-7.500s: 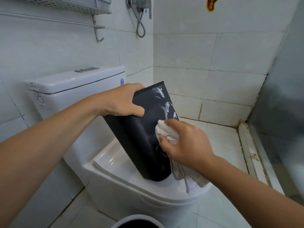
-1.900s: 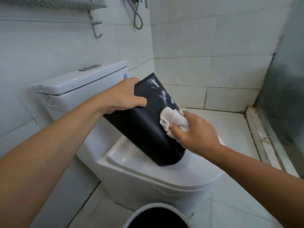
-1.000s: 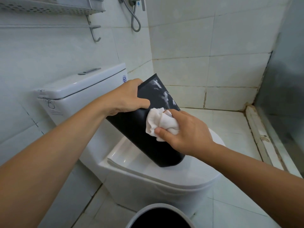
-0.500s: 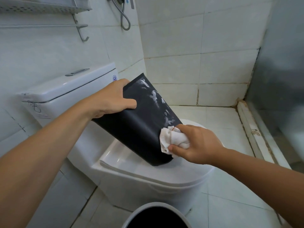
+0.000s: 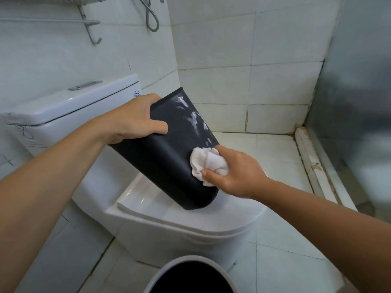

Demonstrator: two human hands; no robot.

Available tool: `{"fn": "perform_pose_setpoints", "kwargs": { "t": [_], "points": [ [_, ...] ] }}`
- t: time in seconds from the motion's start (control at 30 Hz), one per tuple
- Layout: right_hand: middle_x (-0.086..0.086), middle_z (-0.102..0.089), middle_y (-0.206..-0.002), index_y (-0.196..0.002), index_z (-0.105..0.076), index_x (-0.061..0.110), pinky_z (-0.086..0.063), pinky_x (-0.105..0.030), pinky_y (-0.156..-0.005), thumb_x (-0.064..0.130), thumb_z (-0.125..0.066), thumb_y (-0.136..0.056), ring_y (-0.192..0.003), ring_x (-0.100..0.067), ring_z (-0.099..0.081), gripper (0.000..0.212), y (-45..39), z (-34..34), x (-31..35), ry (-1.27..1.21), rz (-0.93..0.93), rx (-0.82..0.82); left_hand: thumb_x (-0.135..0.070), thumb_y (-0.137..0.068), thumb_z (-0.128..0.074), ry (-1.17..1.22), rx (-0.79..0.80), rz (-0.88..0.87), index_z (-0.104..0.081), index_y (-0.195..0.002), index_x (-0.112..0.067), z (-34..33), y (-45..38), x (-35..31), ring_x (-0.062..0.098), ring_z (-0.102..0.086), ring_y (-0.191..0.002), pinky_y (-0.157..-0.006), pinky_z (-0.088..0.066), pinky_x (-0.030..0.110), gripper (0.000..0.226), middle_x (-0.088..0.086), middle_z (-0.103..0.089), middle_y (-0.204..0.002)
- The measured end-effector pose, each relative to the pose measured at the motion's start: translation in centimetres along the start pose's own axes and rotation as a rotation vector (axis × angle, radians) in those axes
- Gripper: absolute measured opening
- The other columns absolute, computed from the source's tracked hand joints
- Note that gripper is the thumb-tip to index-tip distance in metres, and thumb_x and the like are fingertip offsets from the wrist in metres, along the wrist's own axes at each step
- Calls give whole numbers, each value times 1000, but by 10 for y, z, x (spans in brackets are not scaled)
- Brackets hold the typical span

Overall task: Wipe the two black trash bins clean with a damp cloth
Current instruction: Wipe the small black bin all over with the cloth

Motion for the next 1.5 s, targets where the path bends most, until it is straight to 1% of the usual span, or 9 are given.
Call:
{"fn": "perform_pose_setpoints", "kwargs": {
  "t": [0.13, 0.23, 0.37, 0.57, 0.7, 0.87, 1.27, 1.4, 1.5],
  "points": [
    [14, -63, -85, -100, -54, 32, -38, -23, -61, 75, -61, -82, -79, -13, -57, 47, 21, -5, -35, 61, -55, 61, -13, -86, -76, 7, 5, -9, -63, -120, -22, -2, 0, -6, 16, -70, -94, -85, -57, 34, 38, -3, -73, -104],
    [16, -62, -84, -98, -53, 33, -37, -24, -61, 77, -61, -81, -78, -12, -56, 47, 17, -2, -31, 61, -73, 38, -11, -86, -76, 11, 11, -18, -63, -119, -21, -3, 2, -8, 19, -71, -95, -85, -58, 36, 37, -2, -74, -104],
    [12, -66, -88, -100, -56, 31, -46, -32, -66, 70, -65, -85, -80, -15, -61, 43, -16, 12, 2, -29, -80, -91, -10, -87, -75, 11, 41, -44, -61, -121, -22, -6, 3, -13, 14, -70, -91, -77, -57, 29, 39, -4, -73, -104],
    [12, -67, -87, -102, -59, 32, -49, -35, -69, 69, -64, -85, -82, -17, -62, 41, -42, 12, 16, -36, -42, -91, -11, -85, -76, 27, 14, 3, -65, -116, -20, 0, -1, 2, 23, -72, -95, -86, -59, 42, 34, 1, -75, -102],
    [18, -60, -80, -96, -51, 40, -39, -30, -64, 67, -66, -86, -79, -15, -58, 33, -16, 2, -18, -1, -79, -12, -8, -86, -76, 67, 0, 29, -67, -113, -21, 3, -2, 13, 23, -73, -95, -89, -59, 41, 32, 1, -77, -101],
    [19, -59, -82, -96, -51, 37, -39, -31, -64, 73, -62, -85, -79, -14, -57, 39, -1, 1, -41, 77, -105, 36, -8, -85, -77, 63, 3, 7, -67, -114, -21, 3, -5, 10, 21, -73, -95, -90, -58, 40, 33, -1, -77, -101],
    [13, -66, -88, -102, -58, 34, -48, -34, -68, 69, -64, -85, -81, -17, -60, 40, -50, 22, 42, -3, 34, -128, -8, -86, -75, 50, 33, -39, -64, -121, -24, -2, -4, 3, 23, -72, -96, -89, -58, 46, 41, 1, -75, -103],
    [15, -65, -93, -108, -58, 33, -47, -33, -70, 69, -64, -85, -85, -16, -60, 43, -23, 8, 4, 46, -3, -18, -8, -86, -76, 74, 21, -4, -66, -116, -24, 1, -5, 9, 18, -73, -94, -85, -59, 36, 36, -5, -76, -100],
    [20, -58, -84, -94, -49, 45, -38, -25, -63, 71, -64, -84, -81, -12, -53, 32, 0, 2, -24, 78, -40, 50, -7, -86, -76, 93, 12, -2, -67, -114, -24, 4, -6, 13, 15, -73, -91, -80, -57, 29, 34, -7, -77, -96]
  ]
}}
Point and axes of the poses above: each hand's wrist, its own y-axis away from the middle knuckle, its own z-axis out of the back of the hand, x = y × z, the point moved 7 cm from there along -y, towards the middle knuckle
